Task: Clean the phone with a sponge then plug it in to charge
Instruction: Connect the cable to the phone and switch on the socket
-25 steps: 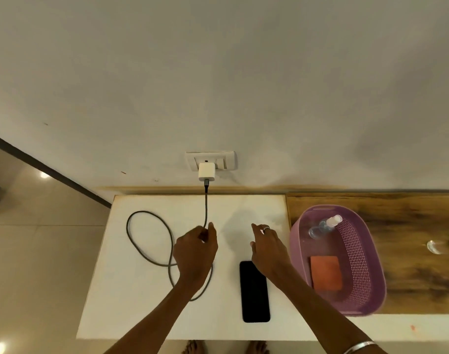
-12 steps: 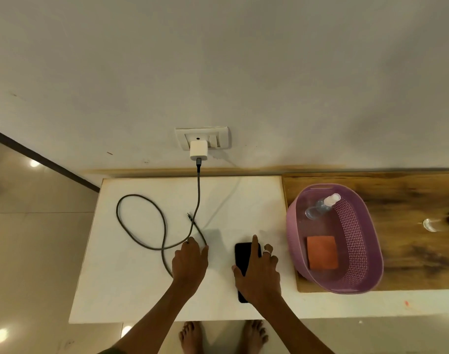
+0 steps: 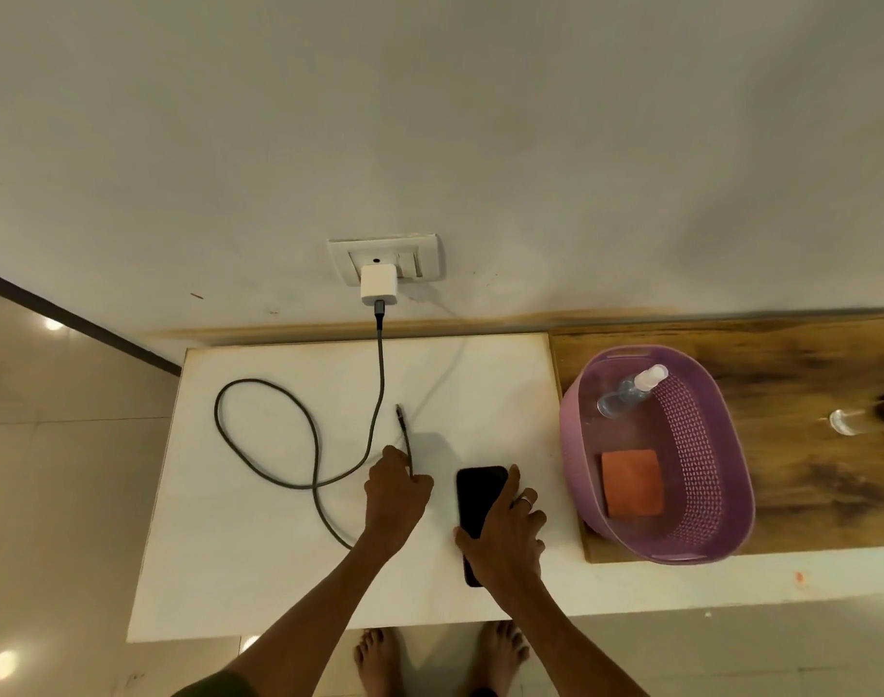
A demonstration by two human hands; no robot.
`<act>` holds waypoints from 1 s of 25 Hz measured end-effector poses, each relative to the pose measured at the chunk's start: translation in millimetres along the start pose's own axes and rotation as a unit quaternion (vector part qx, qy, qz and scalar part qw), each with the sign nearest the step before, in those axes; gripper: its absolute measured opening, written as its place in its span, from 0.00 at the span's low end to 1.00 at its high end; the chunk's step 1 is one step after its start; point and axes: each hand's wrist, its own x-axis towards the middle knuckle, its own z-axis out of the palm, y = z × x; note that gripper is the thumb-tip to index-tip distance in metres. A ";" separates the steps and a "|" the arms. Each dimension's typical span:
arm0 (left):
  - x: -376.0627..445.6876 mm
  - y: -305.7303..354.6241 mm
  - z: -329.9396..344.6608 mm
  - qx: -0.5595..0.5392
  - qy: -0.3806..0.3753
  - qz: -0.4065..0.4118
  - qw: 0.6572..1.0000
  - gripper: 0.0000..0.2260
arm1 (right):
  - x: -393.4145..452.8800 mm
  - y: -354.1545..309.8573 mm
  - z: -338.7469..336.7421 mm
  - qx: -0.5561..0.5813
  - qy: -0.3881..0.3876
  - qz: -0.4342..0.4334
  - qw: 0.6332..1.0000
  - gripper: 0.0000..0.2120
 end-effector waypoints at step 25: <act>-19.8 29.2 -31.1 -0.302 -0.056 0.001 0.952 0.17 | 4.7 -6.3 -63.5 0.598 -0.236 0.049 0.765 0.33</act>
